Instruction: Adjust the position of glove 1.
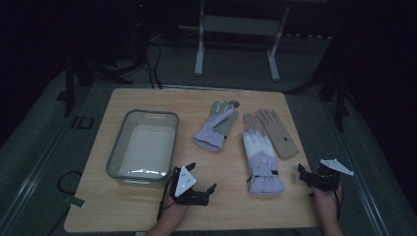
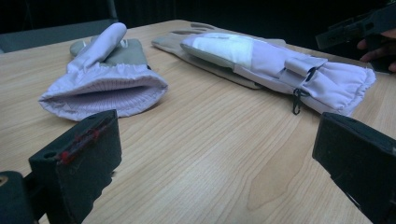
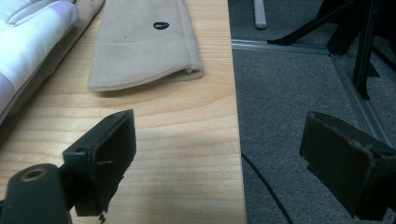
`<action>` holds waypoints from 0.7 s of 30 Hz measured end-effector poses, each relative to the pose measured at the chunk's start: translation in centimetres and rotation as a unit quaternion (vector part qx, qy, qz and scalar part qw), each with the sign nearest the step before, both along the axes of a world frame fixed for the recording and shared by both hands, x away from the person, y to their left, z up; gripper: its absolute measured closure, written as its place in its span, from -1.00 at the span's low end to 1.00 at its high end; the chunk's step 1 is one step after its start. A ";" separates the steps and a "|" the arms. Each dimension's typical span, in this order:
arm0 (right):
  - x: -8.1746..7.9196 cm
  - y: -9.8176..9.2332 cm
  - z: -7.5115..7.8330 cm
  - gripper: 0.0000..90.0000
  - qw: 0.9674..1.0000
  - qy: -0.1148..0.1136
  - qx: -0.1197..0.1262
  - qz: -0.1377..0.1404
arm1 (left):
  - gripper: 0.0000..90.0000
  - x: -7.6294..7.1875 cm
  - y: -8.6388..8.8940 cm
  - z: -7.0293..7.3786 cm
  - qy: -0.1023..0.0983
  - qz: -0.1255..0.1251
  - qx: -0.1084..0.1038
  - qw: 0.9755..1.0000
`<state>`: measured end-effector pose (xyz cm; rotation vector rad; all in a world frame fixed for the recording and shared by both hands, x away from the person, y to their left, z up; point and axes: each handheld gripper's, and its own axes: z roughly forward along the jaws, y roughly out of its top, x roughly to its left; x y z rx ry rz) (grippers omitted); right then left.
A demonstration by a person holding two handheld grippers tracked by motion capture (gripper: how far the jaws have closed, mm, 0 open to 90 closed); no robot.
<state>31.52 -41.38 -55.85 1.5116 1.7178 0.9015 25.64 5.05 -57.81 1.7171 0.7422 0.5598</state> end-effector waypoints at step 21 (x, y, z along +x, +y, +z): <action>2.1 -0.1 5.0 -0.70 1.000 0.030 -0.004 0.000 | -0.97 0.0 0.1 0.0 0.007 0.005 -0.001 1.000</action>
